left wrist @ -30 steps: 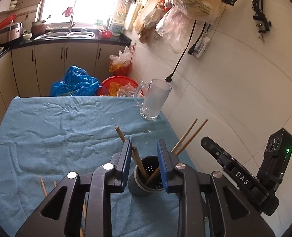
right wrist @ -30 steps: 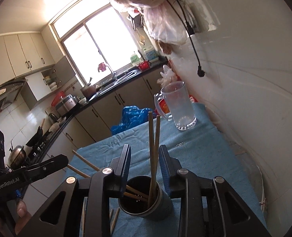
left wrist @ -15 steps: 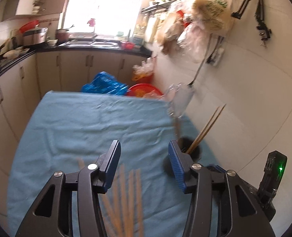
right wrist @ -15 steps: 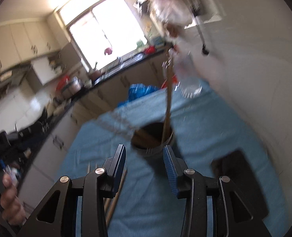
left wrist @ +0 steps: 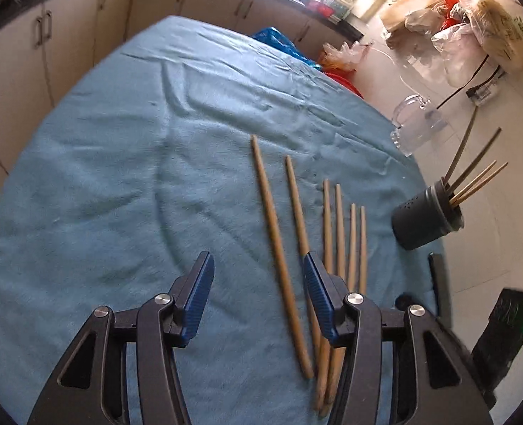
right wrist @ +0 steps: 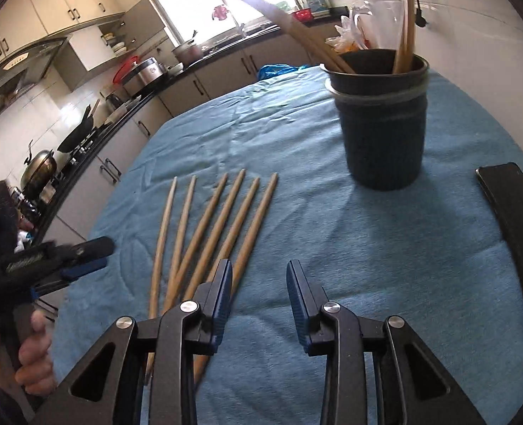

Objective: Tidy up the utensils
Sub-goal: 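Move both open tools back toward the remaining chopsticks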

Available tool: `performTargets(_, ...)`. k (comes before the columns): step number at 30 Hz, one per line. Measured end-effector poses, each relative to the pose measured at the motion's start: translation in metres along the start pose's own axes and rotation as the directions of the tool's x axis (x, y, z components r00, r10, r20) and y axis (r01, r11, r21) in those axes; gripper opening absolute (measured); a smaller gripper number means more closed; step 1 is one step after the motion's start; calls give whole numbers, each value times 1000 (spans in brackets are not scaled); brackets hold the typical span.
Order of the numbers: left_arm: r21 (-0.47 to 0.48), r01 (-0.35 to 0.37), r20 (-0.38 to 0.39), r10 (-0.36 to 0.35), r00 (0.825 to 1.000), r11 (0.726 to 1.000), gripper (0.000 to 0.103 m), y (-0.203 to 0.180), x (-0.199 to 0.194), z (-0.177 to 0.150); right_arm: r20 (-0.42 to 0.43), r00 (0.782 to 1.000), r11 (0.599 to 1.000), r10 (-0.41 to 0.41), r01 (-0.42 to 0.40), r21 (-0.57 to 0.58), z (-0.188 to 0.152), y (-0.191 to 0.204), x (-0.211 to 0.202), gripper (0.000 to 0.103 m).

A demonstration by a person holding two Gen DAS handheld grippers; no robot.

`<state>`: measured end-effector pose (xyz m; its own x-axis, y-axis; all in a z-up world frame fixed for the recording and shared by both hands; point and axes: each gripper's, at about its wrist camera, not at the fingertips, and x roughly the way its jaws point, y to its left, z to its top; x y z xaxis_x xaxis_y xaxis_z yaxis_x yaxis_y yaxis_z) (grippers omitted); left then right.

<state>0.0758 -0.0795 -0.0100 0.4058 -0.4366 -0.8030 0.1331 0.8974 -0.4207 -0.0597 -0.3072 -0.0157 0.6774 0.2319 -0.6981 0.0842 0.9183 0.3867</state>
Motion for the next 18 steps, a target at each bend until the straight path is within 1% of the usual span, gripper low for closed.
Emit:
performTargets(1, -10, -10, -9, 10, 1000, 1000, 50, -1, 6, 5, 3, 1000, 1000, -4, 4, -7, 0, 1, -2, 35)
performTargets(3, -9, -7, -12, 7, 1000, 1000, 49, -5, 16, 15, 2, 1000, 1000, -10, 10, -13, -1, 6, -4, 35)
performTargets(4, -6, -15, -27, 15, 1000, 1000, 48, -6, 24, 21, 3, 1000, 1000, -12, 12, -14, 0, 8, -5, 35)
performTargets(5, -14, -24, -33, 23, 999, 1000, 45, -7, 29, 25, 5, 1000, 1000, -15, 15, -15, 0, 9, -6, 35)
performTargets(7, -16, -25, -50, 24, 998, 1000, 44, -10, 40, 33, 7, 1000, 1000, -19, 19, -20, 0, 8, -10, 35)
performTargets(9, -20, -43, -65, 42, 997, 999, 42, -11, 49, 38, 8, 1000, 999, -20, 20, -25, 0, 9, -12, 35)
performTargets(10, -1, -48, -73, 48, 996, 999, 42, -15, 54, 40, 7, 1000, 999, -21, 21, -28, 1, 10, -12, 35)
performTargets(11, 19, -71, -62, 72, 995, 997, 38, -20, 56, 42, 6, 1000, 999, -20, 20, -31, 3, 12, -12, 35)
performTargets(12, 30, -106, -53, 107, 993, 994, 31, -22, 58, 44, 4, 1000, 999, -18, 18, -35, 4, 13, -11, 35)
performTargets(13, 33, -115, -50, 116, 992, 993, 29, -23, 60, 46, 0, 1000, 999, -17, 17, -40, 6, 15, -10, 35)
performTargets(14, 41, -110, -53, 112, 992, 993, 20, -25, 61, 47, -5, 1000, 999, -17, 17, -44, 8, 17, -9, 35)
performTargets(15, 48, -120, -63, 123, 990, 992, 12, -25, 65, 47, -14, 1000, 999, -18, 18, -48, 11, 19, -7, 35)
performTargets(16, 51, -126, -55, 128, 990, 991, 12, -24, 63, 48, -24, 1000, 999, -18, 17, -52, 15, 21, -4, 32)
performTargets(17, 55, -127, -57, 130, 990, 990, 11, -23, 62, 46, -40, 999, 998, -21, 19, -56, 18, 24, 0, 26)
performTargets(18, 59, -128, -59, 131, 990, 990, 9, -22, 60, 44, -67, 998, 998, -20, 16, -60, 23, 27, 6, 23)
